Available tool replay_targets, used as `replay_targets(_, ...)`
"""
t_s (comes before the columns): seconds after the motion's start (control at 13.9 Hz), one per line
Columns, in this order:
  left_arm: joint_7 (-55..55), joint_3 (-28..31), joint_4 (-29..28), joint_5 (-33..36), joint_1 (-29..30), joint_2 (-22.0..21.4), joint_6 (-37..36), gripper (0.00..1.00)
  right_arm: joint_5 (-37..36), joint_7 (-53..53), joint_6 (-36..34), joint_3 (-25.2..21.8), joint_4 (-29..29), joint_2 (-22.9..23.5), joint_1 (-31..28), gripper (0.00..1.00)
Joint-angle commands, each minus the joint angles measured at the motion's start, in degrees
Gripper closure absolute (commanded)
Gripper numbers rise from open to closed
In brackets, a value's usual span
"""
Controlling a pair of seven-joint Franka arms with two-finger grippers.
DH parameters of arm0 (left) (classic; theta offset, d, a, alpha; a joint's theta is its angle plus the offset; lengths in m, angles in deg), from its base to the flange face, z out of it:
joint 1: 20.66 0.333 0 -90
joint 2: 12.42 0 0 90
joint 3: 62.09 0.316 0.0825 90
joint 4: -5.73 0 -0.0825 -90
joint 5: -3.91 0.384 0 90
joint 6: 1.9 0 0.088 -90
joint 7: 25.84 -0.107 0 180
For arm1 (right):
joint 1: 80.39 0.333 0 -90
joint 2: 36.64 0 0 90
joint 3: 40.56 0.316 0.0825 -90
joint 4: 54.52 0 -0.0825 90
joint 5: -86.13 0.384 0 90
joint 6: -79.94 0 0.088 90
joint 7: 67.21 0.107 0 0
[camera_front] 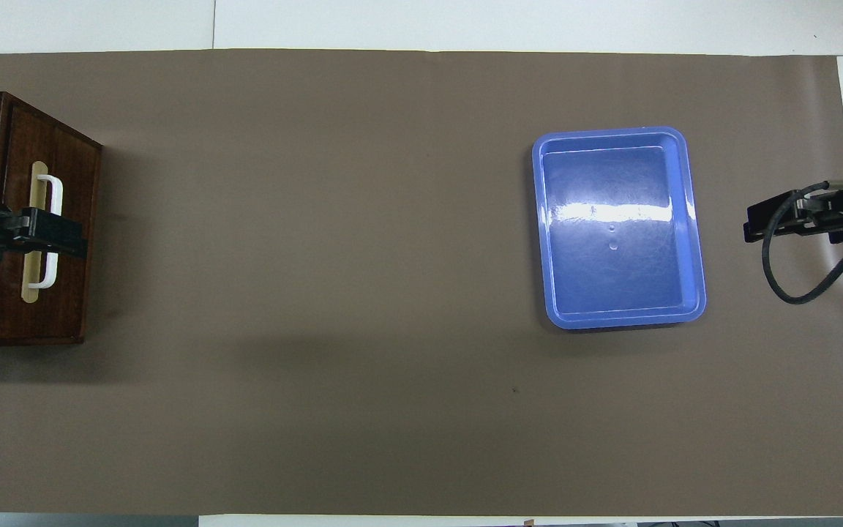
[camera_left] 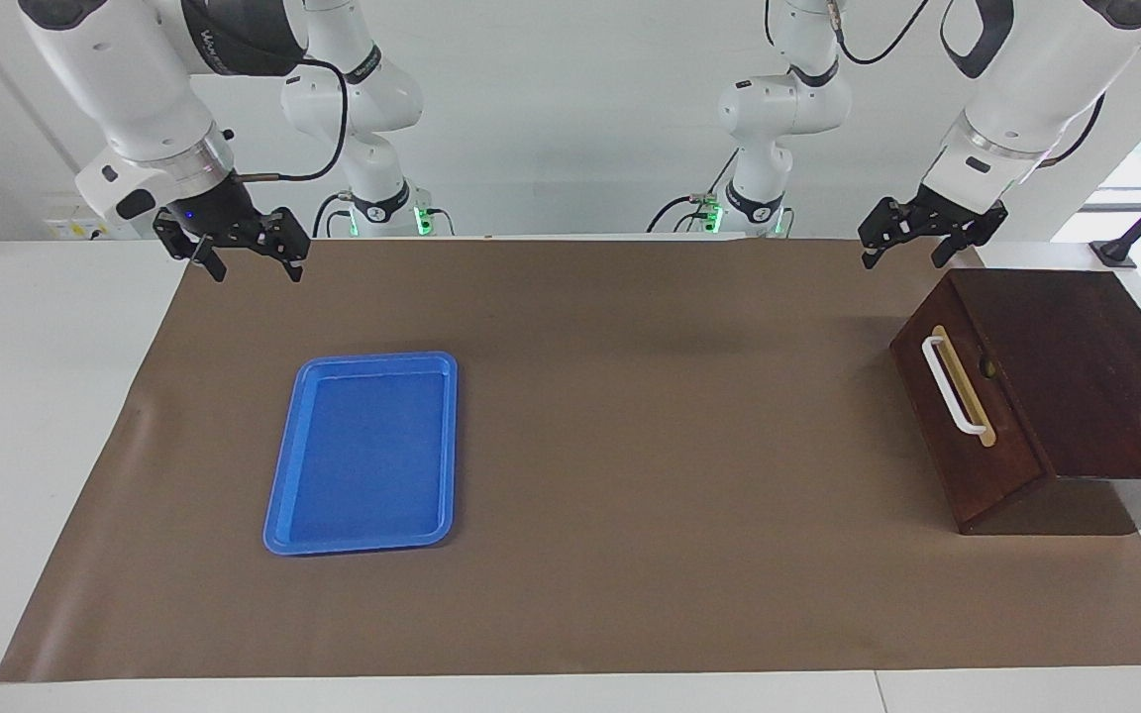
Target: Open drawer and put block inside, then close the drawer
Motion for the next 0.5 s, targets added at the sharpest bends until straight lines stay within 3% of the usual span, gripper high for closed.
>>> replay_targets(0.0,-0.8,1.0,-0.2,0.7,-0.7,-0.7,2.1,0.00,-0.5,-0.7,0.4,0.6,1.6,-1.4,-0.6,0.00)
replay_targets(0.43,-0.8,1.1,-0.5,0.9,-0.6,-0.7,3.4,0.00,-0.5,-0.7,0.4,0.6,1.6,-1.4,-0.6,0.00)
